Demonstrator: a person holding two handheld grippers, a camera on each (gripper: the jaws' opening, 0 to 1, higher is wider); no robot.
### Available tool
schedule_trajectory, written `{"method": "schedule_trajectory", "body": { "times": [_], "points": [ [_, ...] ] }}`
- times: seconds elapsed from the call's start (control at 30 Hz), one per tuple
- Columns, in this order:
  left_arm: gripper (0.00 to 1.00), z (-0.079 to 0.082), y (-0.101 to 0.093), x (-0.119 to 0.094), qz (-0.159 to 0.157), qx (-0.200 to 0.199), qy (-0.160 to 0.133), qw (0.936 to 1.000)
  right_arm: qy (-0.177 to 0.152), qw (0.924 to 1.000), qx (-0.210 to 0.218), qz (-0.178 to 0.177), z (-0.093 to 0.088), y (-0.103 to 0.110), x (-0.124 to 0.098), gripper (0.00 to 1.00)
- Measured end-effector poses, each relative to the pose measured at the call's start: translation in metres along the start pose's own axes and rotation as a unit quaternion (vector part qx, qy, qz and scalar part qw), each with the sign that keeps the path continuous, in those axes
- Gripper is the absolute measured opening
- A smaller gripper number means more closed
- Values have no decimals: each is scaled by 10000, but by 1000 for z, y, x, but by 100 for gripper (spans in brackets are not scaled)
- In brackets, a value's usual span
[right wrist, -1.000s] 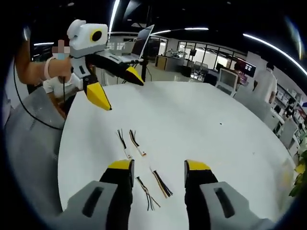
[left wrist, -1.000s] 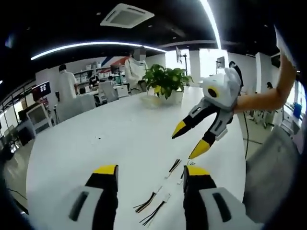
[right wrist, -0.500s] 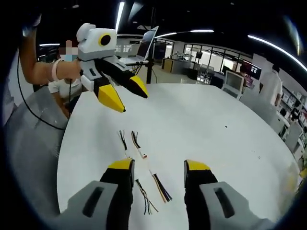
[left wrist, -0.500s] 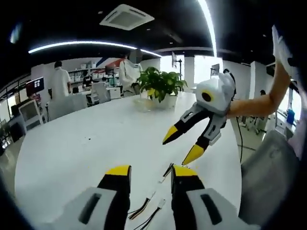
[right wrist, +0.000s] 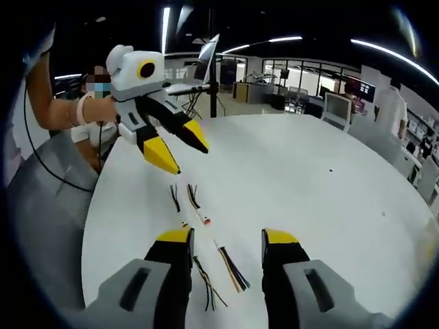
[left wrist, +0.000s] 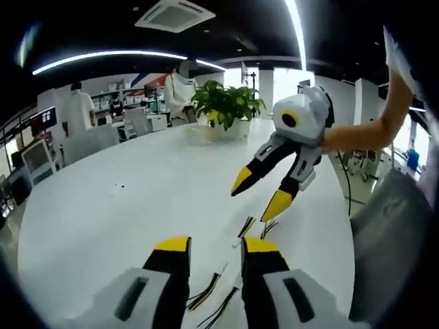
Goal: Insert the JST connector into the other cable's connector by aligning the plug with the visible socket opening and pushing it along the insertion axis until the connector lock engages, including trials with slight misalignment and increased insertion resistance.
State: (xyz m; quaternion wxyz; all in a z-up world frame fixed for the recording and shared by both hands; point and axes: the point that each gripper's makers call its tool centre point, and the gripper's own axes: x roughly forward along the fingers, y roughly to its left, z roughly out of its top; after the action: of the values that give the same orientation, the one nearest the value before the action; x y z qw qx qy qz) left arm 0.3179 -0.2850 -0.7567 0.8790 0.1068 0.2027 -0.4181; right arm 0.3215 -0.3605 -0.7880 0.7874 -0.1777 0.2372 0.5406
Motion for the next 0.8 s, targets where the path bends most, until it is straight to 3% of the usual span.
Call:
{"method": "schedule_trajectory", "body": {
  "times": [0.17, 0.53, 0.8],
  "points": [
    [28, -9, 6, 8, 31, 119, 93, 9999, -54, 10000, 24, 64, -6, -3, 4, 34],
    [24, -26, -4, 26, -499, 478, 167, 9975, -117, 9988, -69, 463, -20, -2, 16, 26],
    [25, -41, -7, 36, -748, 272, 211, 9966, -266, 9963, -262, 773, -24, 1, 23, 19]
  ]
}}
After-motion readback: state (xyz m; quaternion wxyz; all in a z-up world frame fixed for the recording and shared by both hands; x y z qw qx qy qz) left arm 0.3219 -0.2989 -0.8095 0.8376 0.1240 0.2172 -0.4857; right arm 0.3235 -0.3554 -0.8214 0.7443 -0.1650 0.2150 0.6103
